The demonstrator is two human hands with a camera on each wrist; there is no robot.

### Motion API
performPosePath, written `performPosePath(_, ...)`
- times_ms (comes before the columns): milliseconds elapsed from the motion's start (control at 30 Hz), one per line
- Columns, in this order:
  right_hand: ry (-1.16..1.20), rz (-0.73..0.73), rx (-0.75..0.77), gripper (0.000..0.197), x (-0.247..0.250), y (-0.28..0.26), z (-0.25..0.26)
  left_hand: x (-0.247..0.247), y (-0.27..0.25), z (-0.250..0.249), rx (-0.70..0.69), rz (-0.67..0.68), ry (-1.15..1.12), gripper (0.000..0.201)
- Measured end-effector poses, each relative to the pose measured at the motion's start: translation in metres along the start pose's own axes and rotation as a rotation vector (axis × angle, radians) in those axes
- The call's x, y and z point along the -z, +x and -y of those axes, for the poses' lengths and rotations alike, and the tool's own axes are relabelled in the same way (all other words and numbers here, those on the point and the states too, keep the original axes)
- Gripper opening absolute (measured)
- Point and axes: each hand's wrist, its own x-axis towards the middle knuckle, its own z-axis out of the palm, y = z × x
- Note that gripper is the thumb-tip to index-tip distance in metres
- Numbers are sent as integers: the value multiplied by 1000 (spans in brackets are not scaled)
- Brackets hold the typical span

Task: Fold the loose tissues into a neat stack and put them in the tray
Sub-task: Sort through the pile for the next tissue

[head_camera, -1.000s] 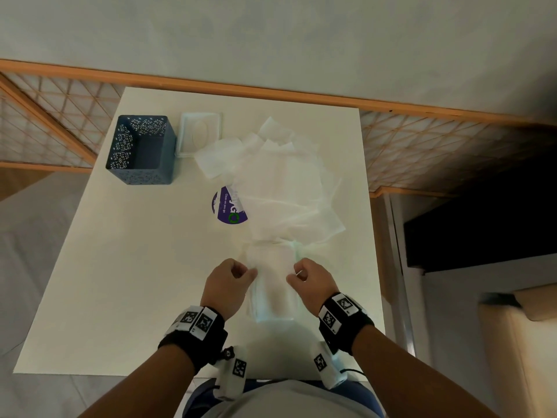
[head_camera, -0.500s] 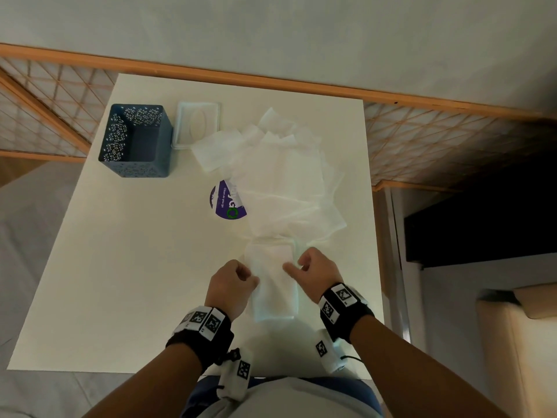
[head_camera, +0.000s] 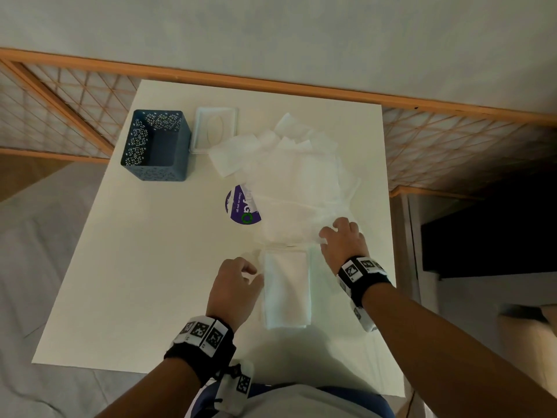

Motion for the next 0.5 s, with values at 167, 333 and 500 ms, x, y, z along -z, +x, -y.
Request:
performPosePath(167,81,-28,-2,28,32,20,5,0,4,-12,-28,0,-51,10)
performPosePath(333,319,-91,1,29,73,27,8,1,10,-29,-77,17,-89,9)
performPosePath(500,508,-139,-18,16,104,25,9,5,17,-51,-121,8,-134,7)
